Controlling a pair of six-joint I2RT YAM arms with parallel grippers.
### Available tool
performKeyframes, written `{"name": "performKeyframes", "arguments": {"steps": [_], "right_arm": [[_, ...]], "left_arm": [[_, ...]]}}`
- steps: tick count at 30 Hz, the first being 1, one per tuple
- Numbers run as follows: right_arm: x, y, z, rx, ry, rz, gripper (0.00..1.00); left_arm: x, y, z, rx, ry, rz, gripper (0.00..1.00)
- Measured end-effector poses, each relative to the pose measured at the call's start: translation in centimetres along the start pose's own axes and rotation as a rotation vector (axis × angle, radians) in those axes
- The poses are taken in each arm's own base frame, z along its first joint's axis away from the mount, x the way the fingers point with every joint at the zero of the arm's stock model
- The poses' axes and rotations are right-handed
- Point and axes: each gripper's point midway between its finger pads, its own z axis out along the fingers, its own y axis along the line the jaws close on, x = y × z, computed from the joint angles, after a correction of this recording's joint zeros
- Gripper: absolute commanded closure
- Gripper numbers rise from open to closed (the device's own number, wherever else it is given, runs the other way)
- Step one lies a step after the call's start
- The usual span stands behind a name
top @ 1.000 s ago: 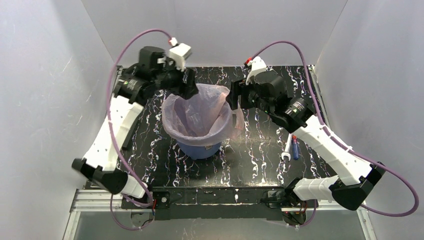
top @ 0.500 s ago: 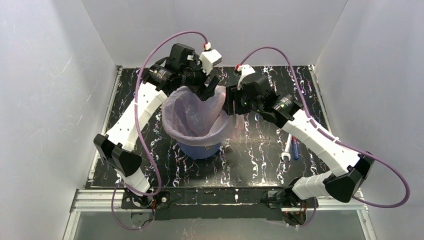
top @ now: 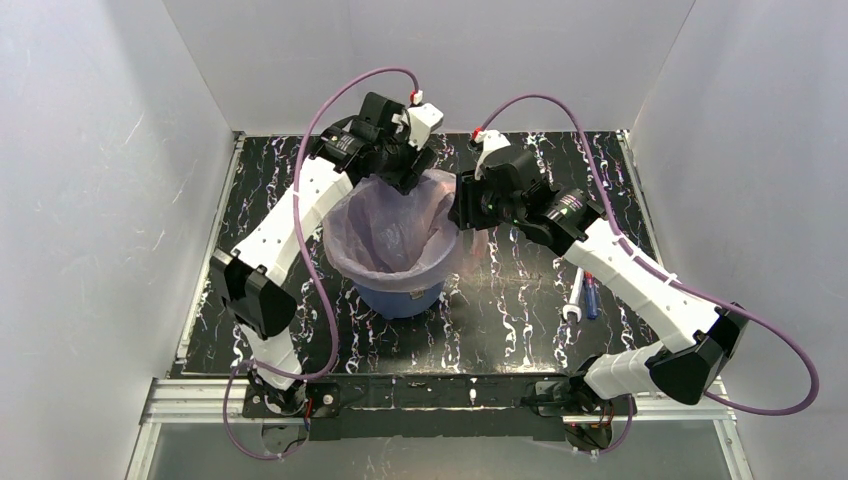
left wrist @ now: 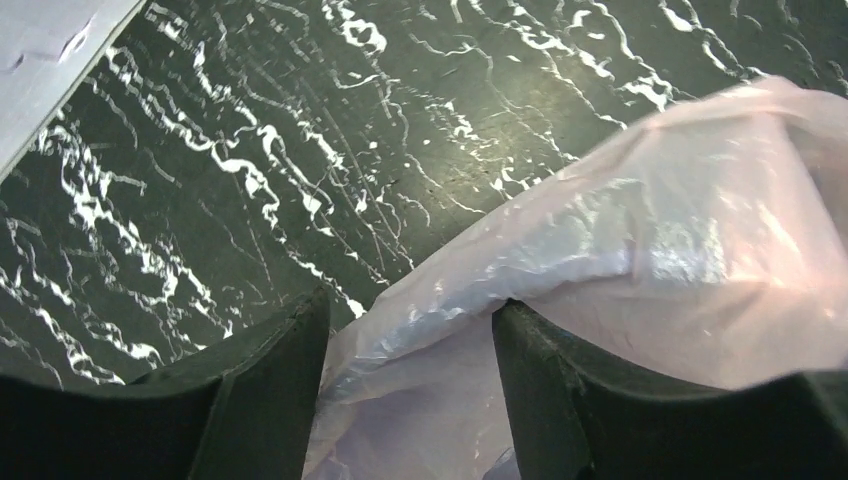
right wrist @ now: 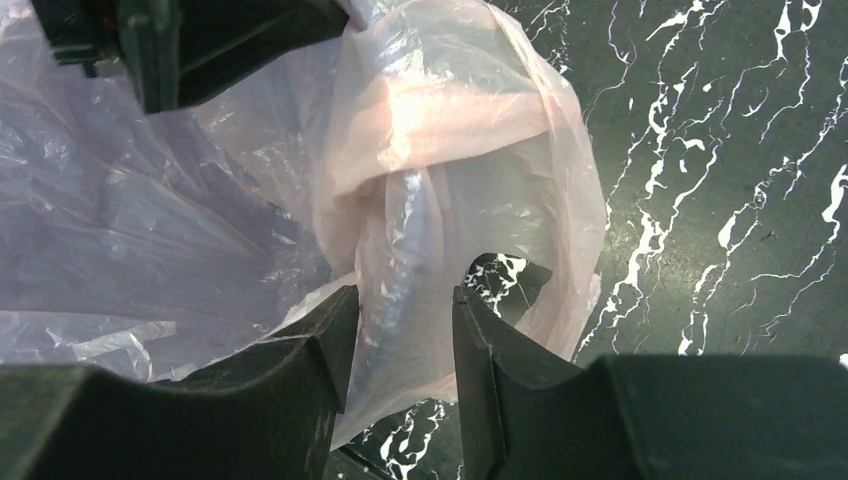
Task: Put the trash bags into the trash bin
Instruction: Adjust the trash bag in the trash bin.
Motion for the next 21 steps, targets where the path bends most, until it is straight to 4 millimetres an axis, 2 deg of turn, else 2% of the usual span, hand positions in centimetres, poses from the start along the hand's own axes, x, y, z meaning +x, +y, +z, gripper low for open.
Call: {"name": "performKeyframes", "arguments": {"steps": [3,6,11,15,18,21], "right_arm": [[0.1,0.1,0.0,-0.003,0.002,0.004,0.55],[0.3,-0.1,0.1,0.001,0.007,0.005,0.58],[1.0,-0.5,0.1,0.019,0.027,0.011,0.59],[1.1,-1.1,-0.3,0.047,0.025,0.015,0.59],[1.0,-1.2,-0.8,0.053,0.016,0.022,0.40],[0.7,-1.0,-1.3,0.043,0.007,0.022,0.32]], "left_arm": [[0.5,1.1,0.5,-0.047,0.018,-0.041,0.50],[0.9,2.0,0.2,-0.085,0.021,-0.083,0.51],[2.0,3.0,-0.2,-0.135,0.036,-0.140,0.61],[2.7,3.4,-0.8,-0.172,0.046,-0.180,0.61],[3.1,3.6,-1.0,-0.184,0.051,-0.204,0.61],[3.2,3.4,-1.0,-0.179,0.049,-0.219,0.59]]}}
